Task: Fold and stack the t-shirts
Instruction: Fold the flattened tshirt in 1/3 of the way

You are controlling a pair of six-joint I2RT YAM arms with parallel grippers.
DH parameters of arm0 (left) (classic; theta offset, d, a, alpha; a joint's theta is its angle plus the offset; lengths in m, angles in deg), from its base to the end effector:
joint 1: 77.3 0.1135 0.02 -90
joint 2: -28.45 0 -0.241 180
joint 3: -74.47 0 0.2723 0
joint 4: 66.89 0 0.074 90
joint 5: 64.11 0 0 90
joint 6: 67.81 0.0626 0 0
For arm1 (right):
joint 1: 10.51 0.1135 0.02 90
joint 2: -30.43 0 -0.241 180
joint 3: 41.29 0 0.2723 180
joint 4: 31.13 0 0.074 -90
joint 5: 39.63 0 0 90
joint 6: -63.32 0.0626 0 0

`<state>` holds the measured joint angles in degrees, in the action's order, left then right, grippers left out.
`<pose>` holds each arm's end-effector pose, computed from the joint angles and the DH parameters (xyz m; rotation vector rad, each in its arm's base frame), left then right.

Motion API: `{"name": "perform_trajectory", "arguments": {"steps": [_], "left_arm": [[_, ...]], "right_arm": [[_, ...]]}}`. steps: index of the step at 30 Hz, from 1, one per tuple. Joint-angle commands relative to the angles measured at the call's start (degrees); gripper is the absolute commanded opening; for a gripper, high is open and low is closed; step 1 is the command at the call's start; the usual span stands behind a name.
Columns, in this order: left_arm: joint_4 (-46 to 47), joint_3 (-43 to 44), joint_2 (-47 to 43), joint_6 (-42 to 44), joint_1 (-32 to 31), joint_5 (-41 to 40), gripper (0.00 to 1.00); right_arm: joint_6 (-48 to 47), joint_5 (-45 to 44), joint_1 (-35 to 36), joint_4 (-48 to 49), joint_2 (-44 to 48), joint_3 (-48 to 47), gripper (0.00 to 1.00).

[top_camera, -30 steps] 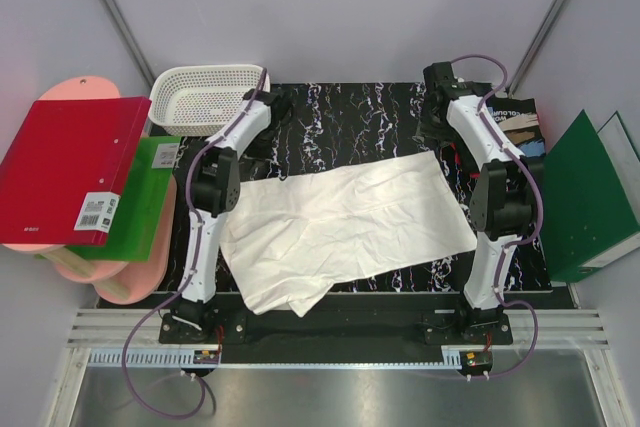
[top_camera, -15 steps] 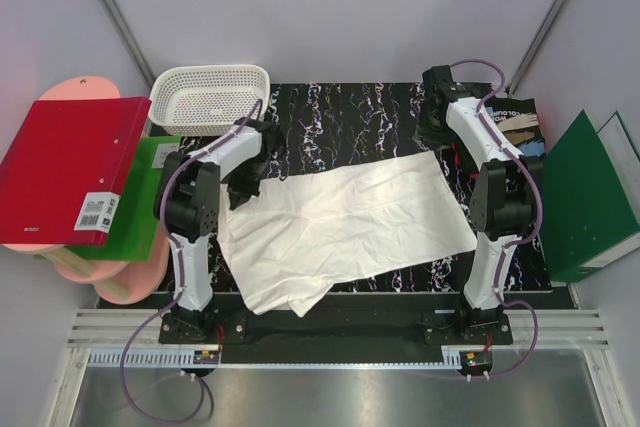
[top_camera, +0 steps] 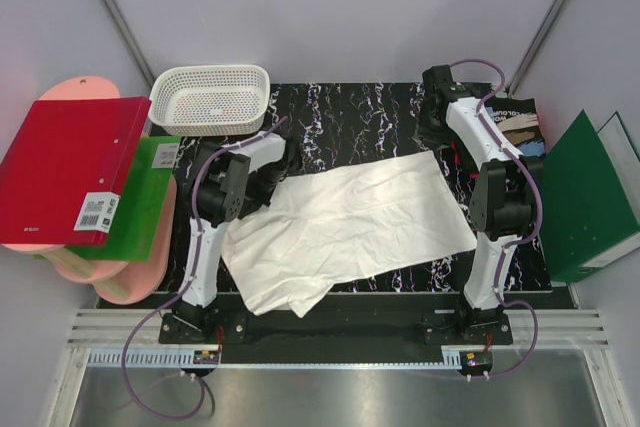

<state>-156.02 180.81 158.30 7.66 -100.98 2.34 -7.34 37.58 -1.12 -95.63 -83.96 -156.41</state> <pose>0.3521 -0.1271 0.0686 -0.3412 -2.7930 -0.7379 0.4477 0.0600 0.2153 0.2978 2.6256 -0.1341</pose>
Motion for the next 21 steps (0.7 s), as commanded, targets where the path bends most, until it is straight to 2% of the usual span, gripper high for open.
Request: {"name": "perform_trajectory", "arguments": {"steps": [1, 6, 13, 21], "left_arm": [[-2.0, 1.93, 4.71, -0.59, -1.36, -2.37, 0.0], [-4.37, 5.88, 7.53, -1.65, -1.28, -6.06, 0.0], [-7.18, 19.5, 13.93, -0.42, -0.84, -11.07, 0.0], [-6.31, 26.27, 17.03, -0.42, 0.91, -15.12, 0.0]], "right_arm": [[0.36, -0.74, 0.28, 1.14, 1.45, -1.76, 0.54], [-0.08, -0.74, 0.11, 1.06, 1.71, -2.11, 0.54], [-0.61, -1.35, -0.07, 0.88, 2.59, -1.94, 0.54], [-0.52, -1.0, -0.33, 0.79, 2.77, -1.41, 0.54]]}}
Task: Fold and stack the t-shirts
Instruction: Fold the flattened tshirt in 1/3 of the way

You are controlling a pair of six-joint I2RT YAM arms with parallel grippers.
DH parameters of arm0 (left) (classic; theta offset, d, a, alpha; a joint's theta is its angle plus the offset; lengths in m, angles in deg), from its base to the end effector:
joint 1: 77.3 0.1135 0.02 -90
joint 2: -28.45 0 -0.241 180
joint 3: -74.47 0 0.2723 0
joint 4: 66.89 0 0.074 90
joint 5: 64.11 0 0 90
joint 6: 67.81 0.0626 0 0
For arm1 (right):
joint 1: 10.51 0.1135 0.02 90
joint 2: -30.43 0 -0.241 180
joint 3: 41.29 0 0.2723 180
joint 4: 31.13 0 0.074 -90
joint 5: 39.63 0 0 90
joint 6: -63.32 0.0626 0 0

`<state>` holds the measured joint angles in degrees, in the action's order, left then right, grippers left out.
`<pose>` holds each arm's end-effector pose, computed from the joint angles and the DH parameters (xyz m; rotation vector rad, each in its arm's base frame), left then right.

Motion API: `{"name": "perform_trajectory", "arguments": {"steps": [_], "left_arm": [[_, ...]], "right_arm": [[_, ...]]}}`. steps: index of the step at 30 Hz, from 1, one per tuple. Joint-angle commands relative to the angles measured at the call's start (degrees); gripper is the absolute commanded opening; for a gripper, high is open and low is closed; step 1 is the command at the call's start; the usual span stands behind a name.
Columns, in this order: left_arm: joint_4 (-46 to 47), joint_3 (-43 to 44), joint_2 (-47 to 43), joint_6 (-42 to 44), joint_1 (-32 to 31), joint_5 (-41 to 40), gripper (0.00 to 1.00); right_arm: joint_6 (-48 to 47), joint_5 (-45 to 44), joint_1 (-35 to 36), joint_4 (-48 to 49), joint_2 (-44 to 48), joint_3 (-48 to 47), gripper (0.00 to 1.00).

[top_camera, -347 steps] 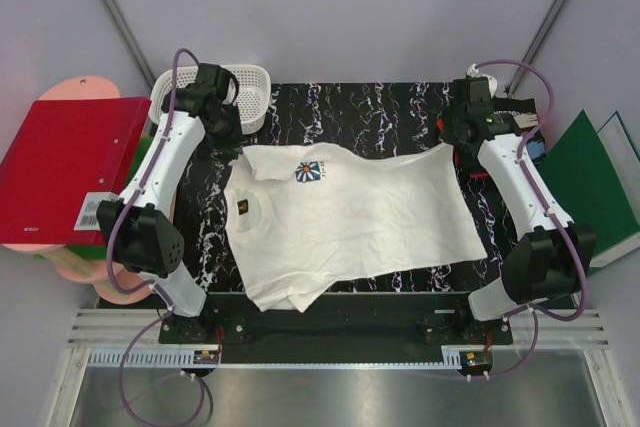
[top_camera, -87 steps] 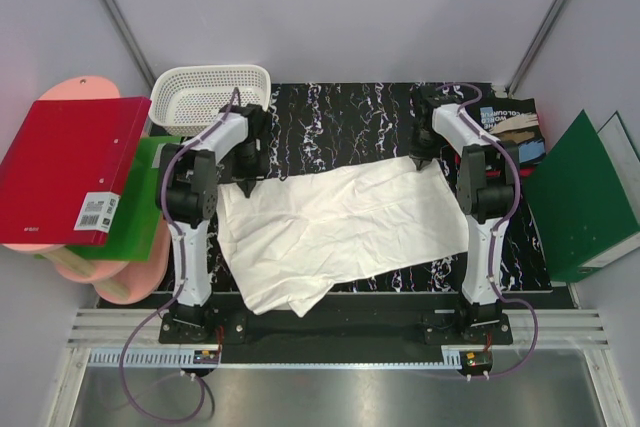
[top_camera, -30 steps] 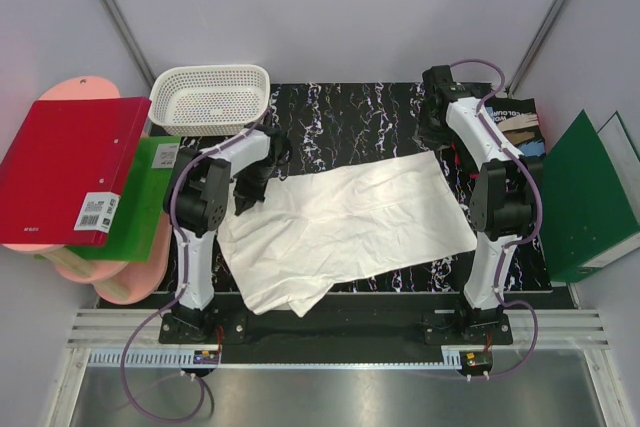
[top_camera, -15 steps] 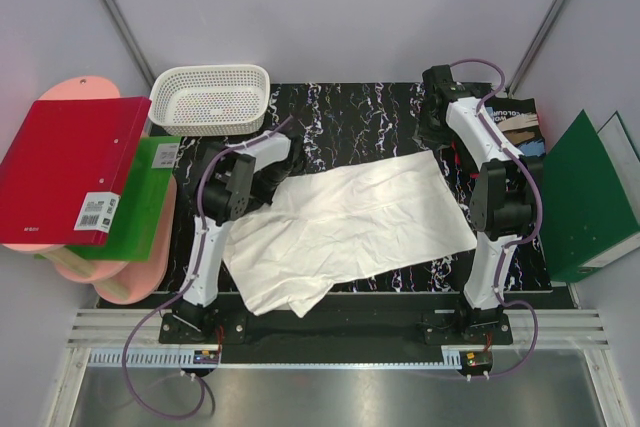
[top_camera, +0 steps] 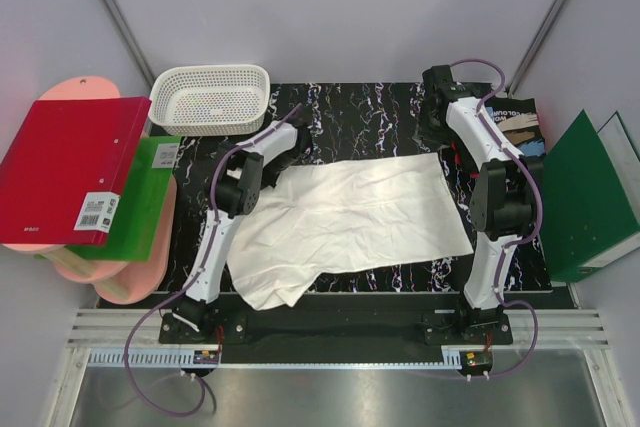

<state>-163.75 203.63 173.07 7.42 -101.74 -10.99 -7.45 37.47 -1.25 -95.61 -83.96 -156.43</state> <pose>0.4087 -0.1445 0.0657 -0.4199 -2.7768 -1.0657 0.4479 0.0589 0.2155 0.2988 2.6244 -0.1377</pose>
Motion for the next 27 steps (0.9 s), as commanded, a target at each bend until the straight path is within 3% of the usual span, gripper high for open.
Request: {"name": "perform_trajectory", "arguments": {"steps": [1, 10, 15, 19, 20, 22, 23, 24, 27], "left_arm": [[1.61, 4.24, 2.16, -0.18, 2.03, -2.22, 0.0], [10.93, 12.86, -0.48, 3.51, 6.43, 0.67, 0.0], [10.93, 14.53, 1.02, 4.13, 5.47, 1.03, 0.0], [11.19, 14.1, -4.68, 3.34, 3.36, 0.94, 0.0], [11.54, 13.75, -6.35, 2.99, 2.83, 1.37, 0.09], [12.5, 11.12, -12.76, 2.29, 0.81, 3.12, 0.46], [13.38, 8.59, -15.13, 1.94, -0.33, 5.66, 0.83], [14.17, 6.82, -20.11, 1.67, -0.86, 7.34, 0.96], [18.03, -2.93, -31.09, 1.49, -3.23, 12.44, 0.99]], "right_arm": [[-0.41, -0.89, -0.2, 0.77, 2.94, -1.3, 0.54], [-0.24, 0.07, -0.29, 0.68, 3.56, -0.6, 0.54], [-0.33, -0.19, -0.29, 0.51, 4.96, -0.25, 0.54], [-0.33, -0.28, -0.29, 0.33, 6.71, 1.16, 0.54], [-0.24, -0.45, -0.2, 0.42, 7.16, 1.94, 0.54], [-0.15, -0.54, -0.2, 0.51, 8.56, 2.83, 0.54], [-0.06, -0.71, -0.2, 0.51, 9.0, 3.79, 0.54], [0.11, -0.8, -0.29, 0.42, 9.88, 4.23, 0.54], [0.55, -0.54, -0.29, 0.51, 11.64, 6.43, 0.54]]}}
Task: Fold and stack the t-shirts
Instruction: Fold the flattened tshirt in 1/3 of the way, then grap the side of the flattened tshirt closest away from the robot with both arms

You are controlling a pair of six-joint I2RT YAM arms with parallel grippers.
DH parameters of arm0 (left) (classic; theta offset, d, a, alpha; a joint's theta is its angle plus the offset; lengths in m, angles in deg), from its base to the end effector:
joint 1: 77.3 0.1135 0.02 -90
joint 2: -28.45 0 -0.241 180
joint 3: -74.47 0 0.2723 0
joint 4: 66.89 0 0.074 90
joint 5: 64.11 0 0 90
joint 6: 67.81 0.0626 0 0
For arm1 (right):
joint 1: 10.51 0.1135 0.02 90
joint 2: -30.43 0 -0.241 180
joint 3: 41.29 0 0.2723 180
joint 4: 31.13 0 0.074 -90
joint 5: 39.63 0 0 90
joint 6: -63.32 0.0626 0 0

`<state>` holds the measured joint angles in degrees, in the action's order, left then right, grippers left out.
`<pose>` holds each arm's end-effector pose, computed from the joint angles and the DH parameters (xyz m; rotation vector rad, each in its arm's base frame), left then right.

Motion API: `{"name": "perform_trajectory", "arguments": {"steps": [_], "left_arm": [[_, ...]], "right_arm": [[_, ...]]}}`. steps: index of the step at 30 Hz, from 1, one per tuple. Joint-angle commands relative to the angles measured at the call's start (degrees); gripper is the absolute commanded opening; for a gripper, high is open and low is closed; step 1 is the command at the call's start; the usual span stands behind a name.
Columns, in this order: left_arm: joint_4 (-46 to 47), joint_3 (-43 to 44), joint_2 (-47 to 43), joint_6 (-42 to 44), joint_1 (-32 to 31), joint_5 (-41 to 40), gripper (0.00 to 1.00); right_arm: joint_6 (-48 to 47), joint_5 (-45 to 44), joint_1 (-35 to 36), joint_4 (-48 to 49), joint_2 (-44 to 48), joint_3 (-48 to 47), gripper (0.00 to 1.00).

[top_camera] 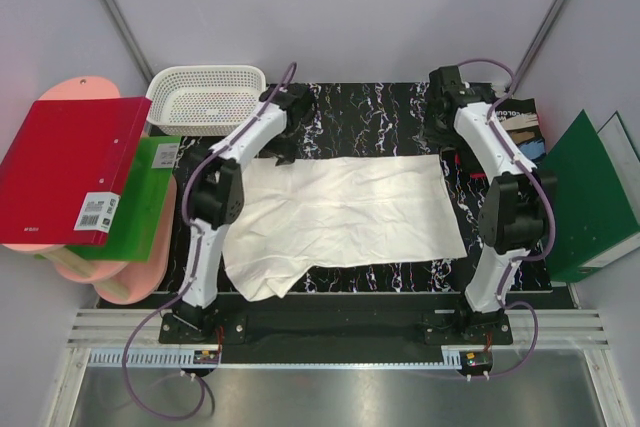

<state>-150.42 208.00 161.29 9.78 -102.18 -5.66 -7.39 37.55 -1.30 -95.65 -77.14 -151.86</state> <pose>0.4420 -0.1689 0.1671 0.2521 2.7581 0.6858 0.4258 0.0550 0.2388 0.3028 2.5877 -0.1209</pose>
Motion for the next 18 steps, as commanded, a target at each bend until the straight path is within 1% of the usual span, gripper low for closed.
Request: {"name": "perform_trajectory", "arguments": {"steps": [1, 2, 4, 5, 6, 7, 8, 9, 10, 11, 12, 13, 14, 15, 16, 17, 18], "left_arm": [[6.02, -10.37, -22.15, -0.69, -3.41, 8.16, 0.99], [8.03, -16.49, -27.4, -0.52, -3.94, 10.78, 0.99], [8.75, -22.15, -31.83, -0.87, -3.94, 14.83, 0.99], [8.75, -27.57, -35.33, -1.22, -4.03, 18.94, 0.99], [8.58, -30.5, -37.1, -2.26, -4.03, 21.24, 0.99], [8.49, -33.57, -38.95, -3.32, -4.12, 23.27, 0.97], [8.58, -39.87, -42.71, -4.37, -4.38, 26.86, 0.94], [8.58, -42.98, -44.57, -6.38, -4.64, 28.46, 0.92], [8.67, -46.05, -46.42, -7.62, -4.82, 29.69, 0.92], [8.75, -51.83, -49.75, -8.51, -5.17, 32.58, 0.92], [9.1, -54.58, -51.43, -10.08, -5.35, 33.74, 0.93], [9.54, -57.05, -53.01, -10.97, -5.35, 34.53, 0.93], [9.98, -61.16, -55.99, -11.58, -5.52, 36.19, 0.93], [10.25, -62.86, -57.41, -12.81, -5.53, 36.73, 0.94], [10.94, -64.35, -58.64, -13.52, -5.53, 37.0, 0.95], [11.04, -66.8, -60.57, -14.22, -5.53, 38.22, 0.96], [11.13, -67.61, -61.29, -15.88, -5.53, 38.58, 0.97]], "right_arm": [[0.92, -0.63, -0.16, 0.55, 5.26, 2.48, 0.54], [1.1, -0.54, -0.25, 0.38, 5.79, 3.79, 0.54], [1.8, -0.19, -0.25, 0.46, 7.63, 6.24, 0.54], [2.15, 0.51, -0.16, 0.37, 8.25, 7.13, 0.54], [2.42, 1.12, -0.25, -0.15, 9.73, 8.1, 0.54], [3.81, 1.48, -0.25, -0.76, 10.53, 9.85, 0.54], [4.87, 2.09, -0.16, -1.64, 11.41, 10.82, 0.54], [6.1, 2.27, -0.25, -3.74, 13.24, 11.87, 0.54], [9.5, 2.45, -0.25, -4.89, 14.39, 14.58, 0.54], [11.19, 4.19, -0.42, -5.77, 15.71, 16.26, 0.54], [13.21, 5.51, -0.51, -6.82, 18.94, 18.28, 0.54], [16.89, 6.92, -0.77, -6.83, 20.89, 23.17, 0.53], [19.01, 9.54, -1.56, -6.75, 23.17, 25.92, 0.53], [21.12, 10.7, -2.35, -6.31, 27.54, 28.56, 0.52], [24.88, 12.01, -3.05, -5.96, 29.76, 34.07, 0.51], [26.4, 15.25, -5.58, -5.61, 31.87, 36.64, 0.51], [27.89, 16.5, -7.0, -5.34, 35.64, 39.11, 0.51]]}}
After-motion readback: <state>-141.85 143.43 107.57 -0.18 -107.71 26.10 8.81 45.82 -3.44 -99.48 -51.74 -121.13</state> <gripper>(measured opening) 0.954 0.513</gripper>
